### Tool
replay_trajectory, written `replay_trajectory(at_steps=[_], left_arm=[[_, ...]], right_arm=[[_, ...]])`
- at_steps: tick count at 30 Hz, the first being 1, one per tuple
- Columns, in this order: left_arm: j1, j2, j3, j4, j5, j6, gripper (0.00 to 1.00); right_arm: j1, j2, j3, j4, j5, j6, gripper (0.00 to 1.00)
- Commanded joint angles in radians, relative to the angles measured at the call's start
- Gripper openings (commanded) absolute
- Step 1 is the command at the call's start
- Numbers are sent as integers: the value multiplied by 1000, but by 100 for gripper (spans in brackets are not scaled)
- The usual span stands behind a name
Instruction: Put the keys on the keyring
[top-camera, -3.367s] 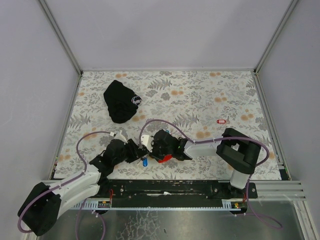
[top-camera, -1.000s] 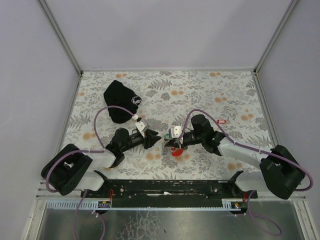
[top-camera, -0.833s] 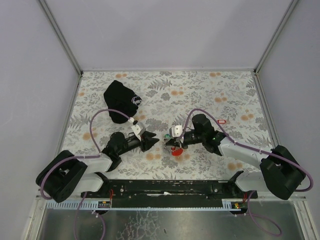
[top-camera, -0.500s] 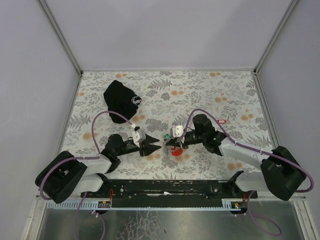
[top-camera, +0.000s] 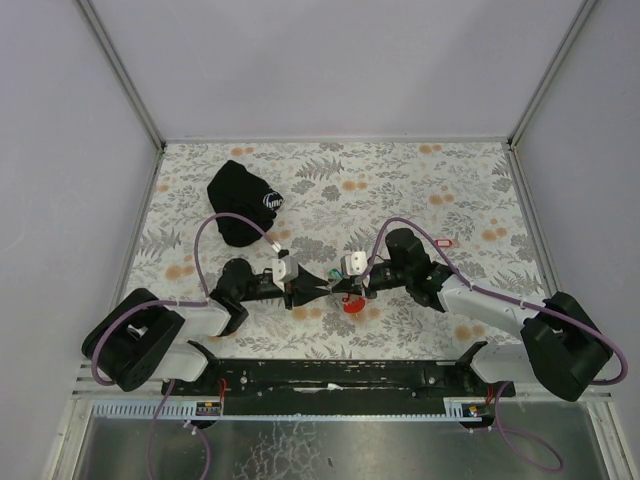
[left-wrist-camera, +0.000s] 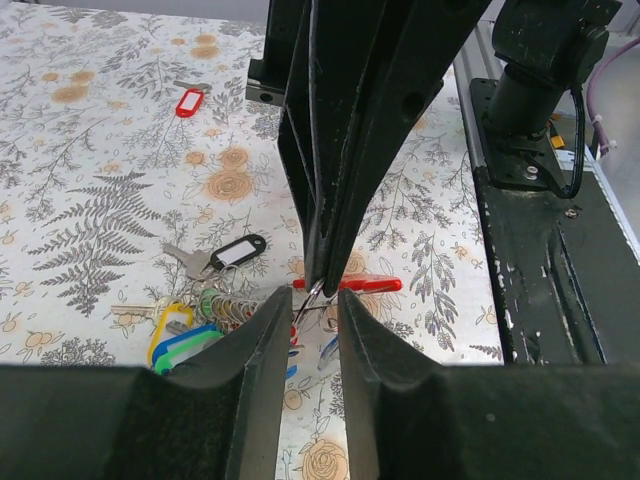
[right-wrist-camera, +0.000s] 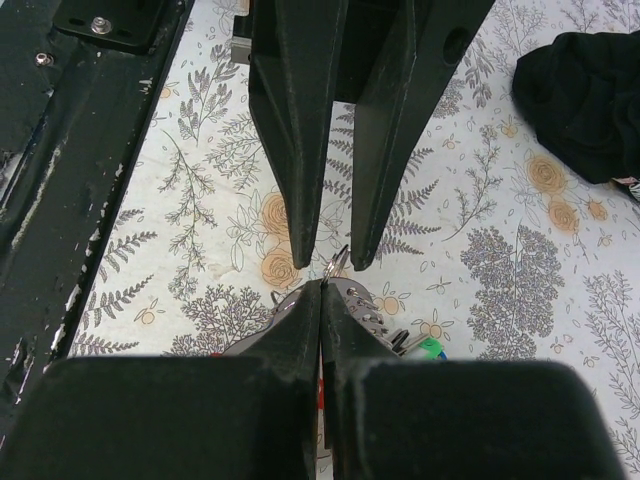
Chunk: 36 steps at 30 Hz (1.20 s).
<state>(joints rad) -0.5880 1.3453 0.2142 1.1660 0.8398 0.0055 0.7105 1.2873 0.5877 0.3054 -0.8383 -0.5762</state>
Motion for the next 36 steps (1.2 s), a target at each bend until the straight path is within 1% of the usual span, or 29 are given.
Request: replay_trajectory(at_steps=[1, 7, 9, 12, 15, 17, 19, 21, 26, 28, 31, 33, 36], left_arm=[[4, 14, 30, 36, 29, 35, 23], [4, 8, 41, -47, -2, 73, 23], [5, 7, 45, -64, -14, 78, 22], [4, 14, 53, -66, -6, 71, 15], [4, 9, 58, -73, 15, 63, 1], [4, -7, 62, -106, 13, 63, 0], [4, -40, 79, -184, -5, 67, 0], [-3, -87, 104, -305, -39, 92, 0], [-64, -191, 199, -608, -226, 173, 0], [-97, -216, 238, -705, -294, 197, 0], [-154, -233, 297, -839, -418, 235, 0], [-206, -229, 340, -927, -495, 254, 0], [-253, -225, 386, -1016, -575, 275, 0]], right_arm=[[-8, -35, 8, 61, -48, -16, 0], [-8, -41, 4, 61, -42, -16, 0], [-8, -43, 3, 64, -42, -16, 0], [-8, -45, 2, 63, -44, -16, 0], [-9, -46, 2, 60, -43, -13, 0], [-8, -51, 0, 55, -32, -11, 0], [-8, -60, 0, 51, -16, -7, 4], [-8, -75, -5, 48, 10, 6, 12], [-8, -141, -55, 100, 111, 67, 30], [-8, -171, -80, 131, 157, 86, 35], [-8, -211, -106, 166, 218, 92, 39], [-8, -219, -112, 185, 247, 96, 40], [-8, -218, -119, 208, 281, 99, 40]])
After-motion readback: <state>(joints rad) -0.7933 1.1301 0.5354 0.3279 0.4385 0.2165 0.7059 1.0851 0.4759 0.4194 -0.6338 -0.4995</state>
